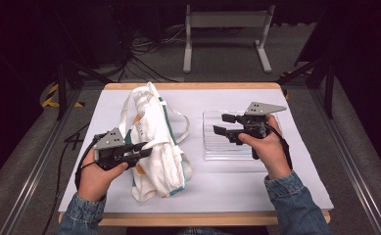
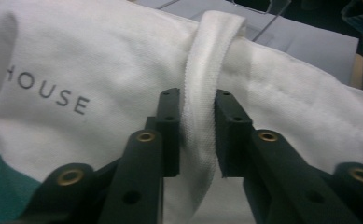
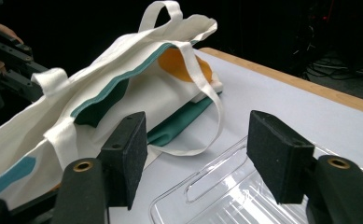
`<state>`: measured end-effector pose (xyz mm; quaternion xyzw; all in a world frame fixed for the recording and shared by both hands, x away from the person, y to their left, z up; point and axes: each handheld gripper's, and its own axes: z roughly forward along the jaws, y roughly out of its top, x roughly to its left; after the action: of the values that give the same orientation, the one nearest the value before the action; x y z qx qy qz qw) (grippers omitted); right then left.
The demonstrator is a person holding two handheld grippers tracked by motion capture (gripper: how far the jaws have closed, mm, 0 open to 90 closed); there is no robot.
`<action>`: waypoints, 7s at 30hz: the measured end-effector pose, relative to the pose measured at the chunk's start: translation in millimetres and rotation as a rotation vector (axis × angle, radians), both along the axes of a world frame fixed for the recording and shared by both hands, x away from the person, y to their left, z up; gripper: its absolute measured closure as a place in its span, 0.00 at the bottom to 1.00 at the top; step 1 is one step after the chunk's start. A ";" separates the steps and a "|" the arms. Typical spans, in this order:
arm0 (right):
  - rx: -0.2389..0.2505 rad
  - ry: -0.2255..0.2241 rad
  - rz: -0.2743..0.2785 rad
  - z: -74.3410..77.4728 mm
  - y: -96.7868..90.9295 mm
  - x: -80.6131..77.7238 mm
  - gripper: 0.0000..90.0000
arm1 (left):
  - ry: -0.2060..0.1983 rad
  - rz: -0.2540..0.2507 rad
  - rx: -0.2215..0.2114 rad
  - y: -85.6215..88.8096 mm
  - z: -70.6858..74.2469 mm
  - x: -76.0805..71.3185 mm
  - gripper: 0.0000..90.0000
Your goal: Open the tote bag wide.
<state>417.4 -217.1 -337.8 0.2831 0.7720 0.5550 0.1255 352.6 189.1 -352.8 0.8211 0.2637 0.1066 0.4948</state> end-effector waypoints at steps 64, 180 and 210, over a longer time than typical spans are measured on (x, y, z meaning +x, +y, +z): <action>-0.164 -0.024 0.401 -33.5 87.3 -32.3 0.97 | -0.005 0.028 -0.102 16.7 16.2 -9.1 0.88; -0.347 0.154 0.256 -83.9 46.7 -28.3 0.98 | 0.465 0.345 0.047 149.1 -60.1 18.5 0.89; -0.297 0.171 0.251 -79.0 46.7 -28.9 0.81 | 0.403 0.333 -0.014 160.1 -50.9 13.1 0.58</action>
<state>388.5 -170.4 -416.8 0.2091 0.8824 0.4205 0.0297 365.7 349.2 -403.7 0.7676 0.4894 0.0190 0.4134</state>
